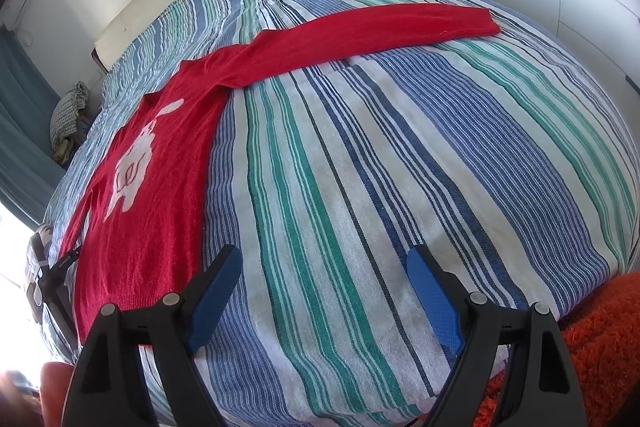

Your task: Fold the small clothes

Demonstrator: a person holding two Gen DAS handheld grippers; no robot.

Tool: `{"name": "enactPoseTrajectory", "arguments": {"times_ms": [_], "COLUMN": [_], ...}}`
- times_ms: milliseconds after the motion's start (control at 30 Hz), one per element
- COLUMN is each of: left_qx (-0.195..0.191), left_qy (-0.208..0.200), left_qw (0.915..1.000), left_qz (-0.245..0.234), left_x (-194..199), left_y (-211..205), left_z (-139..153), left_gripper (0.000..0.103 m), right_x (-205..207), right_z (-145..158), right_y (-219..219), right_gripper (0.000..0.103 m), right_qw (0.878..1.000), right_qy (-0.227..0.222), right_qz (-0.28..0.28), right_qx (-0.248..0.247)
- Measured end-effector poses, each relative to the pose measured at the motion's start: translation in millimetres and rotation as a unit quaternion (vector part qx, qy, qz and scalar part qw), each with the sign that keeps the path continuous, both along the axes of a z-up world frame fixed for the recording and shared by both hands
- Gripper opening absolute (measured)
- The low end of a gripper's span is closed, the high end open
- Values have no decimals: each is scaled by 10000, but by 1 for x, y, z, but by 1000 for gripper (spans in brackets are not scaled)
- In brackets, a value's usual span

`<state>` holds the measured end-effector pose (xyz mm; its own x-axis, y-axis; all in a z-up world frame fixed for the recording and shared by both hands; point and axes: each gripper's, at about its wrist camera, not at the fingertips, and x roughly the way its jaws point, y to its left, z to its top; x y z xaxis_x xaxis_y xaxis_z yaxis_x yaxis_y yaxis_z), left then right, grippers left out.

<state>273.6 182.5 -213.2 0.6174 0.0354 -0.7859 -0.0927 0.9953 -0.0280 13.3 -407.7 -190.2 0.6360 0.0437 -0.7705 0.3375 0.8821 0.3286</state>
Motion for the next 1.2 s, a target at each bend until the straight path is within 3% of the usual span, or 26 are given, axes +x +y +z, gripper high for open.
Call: {"name": "enactPoseTrajectory", "arguments": {"times_ms": [1200], "left_qx": [0], "left_qy": [1], "left_qw": [10000], "left_qz": [-1], "left_x": [0], "left_y": [1], "left_z": [0], "left_gripper": [103], "right_x": [-1], "right_z": [0], "right_y": [-4], "right_gripper": [84], "right_qw": [10000], "right_qy": [-12], "right_qz": [-69], "right_qx": [38]}}
